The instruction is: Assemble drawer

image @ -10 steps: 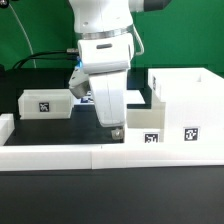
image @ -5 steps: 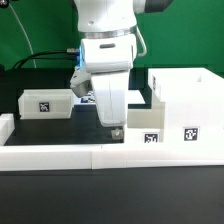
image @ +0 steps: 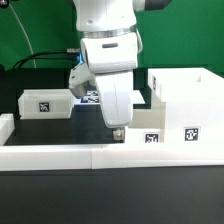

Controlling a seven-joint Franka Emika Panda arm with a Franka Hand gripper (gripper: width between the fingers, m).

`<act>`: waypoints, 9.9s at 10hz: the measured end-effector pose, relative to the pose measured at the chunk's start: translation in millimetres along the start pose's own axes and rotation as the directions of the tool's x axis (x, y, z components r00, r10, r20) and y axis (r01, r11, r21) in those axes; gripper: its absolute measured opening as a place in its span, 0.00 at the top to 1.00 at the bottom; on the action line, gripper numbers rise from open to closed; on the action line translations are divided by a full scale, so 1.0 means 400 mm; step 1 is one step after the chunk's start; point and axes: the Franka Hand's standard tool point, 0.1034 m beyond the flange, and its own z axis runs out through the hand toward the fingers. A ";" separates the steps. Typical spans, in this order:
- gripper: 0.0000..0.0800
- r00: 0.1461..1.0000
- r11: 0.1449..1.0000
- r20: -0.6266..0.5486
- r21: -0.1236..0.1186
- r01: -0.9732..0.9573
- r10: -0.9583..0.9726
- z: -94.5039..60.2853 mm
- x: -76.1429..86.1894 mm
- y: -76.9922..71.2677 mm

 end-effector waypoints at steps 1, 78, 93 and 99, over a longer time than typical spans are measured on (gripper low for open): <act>0.19 1.000 1.000 0.000 0.004 0.006 -0.006 -0.007 0.012 0.020; 0.35 0.107 0.079 -0.223 -0.129 -0.988 0.969 0.079 -0.223 -0.497; 0.95 0.261 0.234 -0.212 -0.145 -0.961 0.942 -0.004 -0.156 -0.427; 0.95 0.335 0.320 -0.193 -0.106 -0.942 0.922 -0.096 -0.078 -0.250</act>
Offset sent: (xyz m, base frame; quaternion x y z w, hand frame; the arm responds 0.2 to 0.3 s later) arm 0.0035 0.0157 -0.0022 0.0023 -0.0037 0.0402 0.9992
